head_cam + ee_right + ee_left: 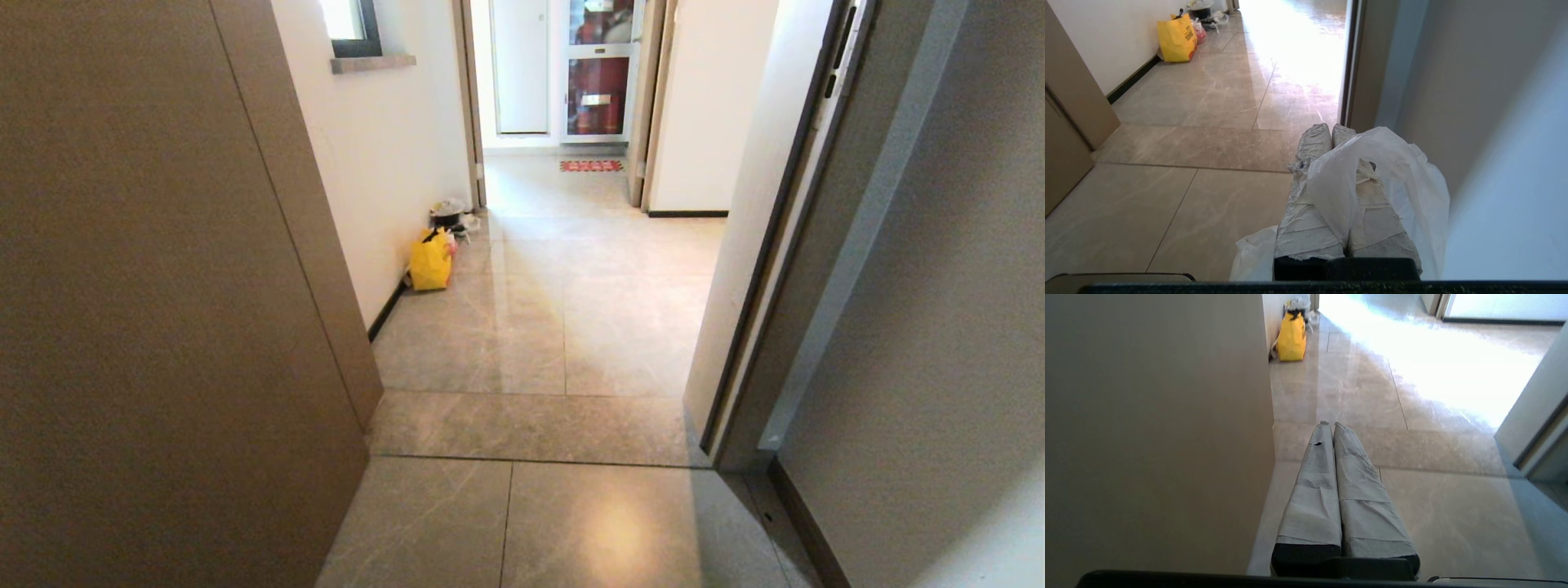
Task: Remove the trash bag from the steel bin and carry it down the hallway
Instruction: Put the trash bag at the door
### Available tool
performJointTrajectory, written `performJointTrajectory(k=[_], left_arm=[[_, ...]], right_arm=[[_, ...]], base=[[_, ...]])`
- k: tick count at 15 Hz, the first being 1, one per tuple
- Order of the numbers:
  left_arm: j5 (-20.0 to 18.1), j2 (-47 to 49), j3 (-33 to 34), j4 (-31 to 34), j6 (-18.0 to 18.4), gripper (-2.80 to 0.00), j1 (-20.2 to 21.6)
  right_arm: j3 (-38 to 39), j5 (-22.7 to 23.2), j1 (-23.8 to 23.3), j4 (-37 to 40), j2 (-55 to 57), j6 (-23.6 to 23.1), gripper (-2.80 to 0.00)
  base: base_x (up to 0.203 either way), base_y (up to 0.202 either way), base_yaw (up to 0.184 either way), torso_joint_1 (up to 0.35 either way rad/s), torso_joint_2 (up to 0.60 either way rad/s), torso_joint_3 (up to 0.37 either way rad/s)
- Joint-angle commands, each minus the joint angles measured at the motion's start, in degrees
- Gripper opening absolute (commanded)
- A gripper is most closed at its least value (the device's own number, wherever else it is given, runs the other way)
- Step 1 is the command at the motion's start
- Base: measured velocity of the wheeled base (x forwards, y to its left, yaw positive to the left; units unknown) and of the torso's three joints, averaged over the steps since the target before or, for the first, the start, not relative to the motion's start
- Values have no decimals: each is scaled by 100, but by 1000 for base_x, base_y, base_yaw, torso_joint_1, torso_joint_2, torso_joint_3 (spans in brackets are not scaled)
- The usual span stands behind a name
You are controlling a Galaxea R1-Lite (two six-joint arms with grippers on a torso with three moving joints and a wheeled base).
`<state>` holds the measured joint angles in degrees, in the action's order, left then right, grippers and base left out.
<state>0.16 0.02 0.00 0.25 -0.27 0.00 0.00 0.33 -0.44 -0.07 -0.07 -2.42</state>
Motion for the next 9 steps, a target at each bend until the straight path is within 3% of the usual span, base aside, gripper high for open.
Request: performJointTrajectory(k=[1,9], left_arm=[[2,-2,0,2,-8,-280,0],[2,-2,0,2,-8,-280,0]], right_arm=[[0,2,0,-1,7,-4,-280],[0,2,0,-1,7,-4,-280]], base=[[187,0,-1,2,3,-2],[192,0,0,2,3,2]])
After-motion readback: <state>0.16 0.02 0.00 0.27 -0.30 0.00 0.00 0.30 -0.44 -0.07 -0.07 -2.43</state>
